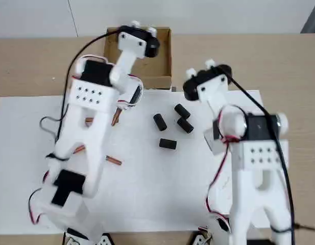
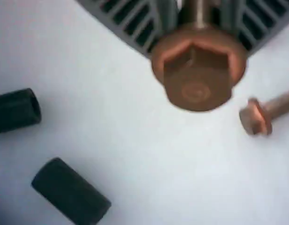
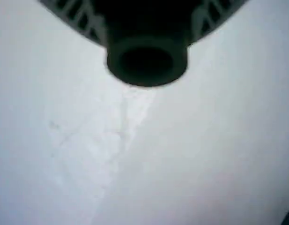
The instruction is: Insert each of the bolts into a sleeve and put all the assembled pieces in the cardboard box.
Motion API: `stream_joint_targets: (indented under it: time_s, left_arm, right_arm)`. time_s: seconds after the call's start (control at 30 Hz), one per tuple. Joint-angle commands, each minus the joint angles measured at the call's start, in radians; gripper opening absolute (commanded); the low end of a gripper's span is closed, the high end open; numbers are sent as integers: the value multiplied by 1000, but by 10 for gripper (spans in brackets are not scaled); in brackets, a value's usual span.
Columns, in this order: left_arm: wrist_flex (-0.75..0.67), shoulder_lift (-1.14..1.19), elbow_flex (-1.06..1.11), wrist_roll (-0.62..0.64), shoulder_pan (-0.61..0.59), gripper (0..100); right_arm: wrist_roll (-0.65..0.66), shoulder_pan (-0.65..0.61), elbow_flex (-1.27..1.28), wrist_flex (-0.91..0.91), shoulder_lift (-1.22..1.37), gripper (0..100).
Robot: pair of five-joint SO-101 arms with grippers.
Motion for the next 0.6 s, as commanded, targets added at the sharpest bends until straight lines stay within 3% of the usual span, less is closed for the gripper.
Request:
stream_joint_targets:
  time_s: [0.0, 0.27, 0.57]
  left_arm:
    - [25, -196, 99, 28, -8, 6]
    - [-26, -594, 435, 78, 78, 6]
    - [-321, -953, 868, 287, 77, 6]
  right_arm:
    - [-11, 7, 69, 25, -166, 3]
    - [-6, 7, 342, -21, -565, 3]
    - [-58, 1, 594, -188, -814, 2]
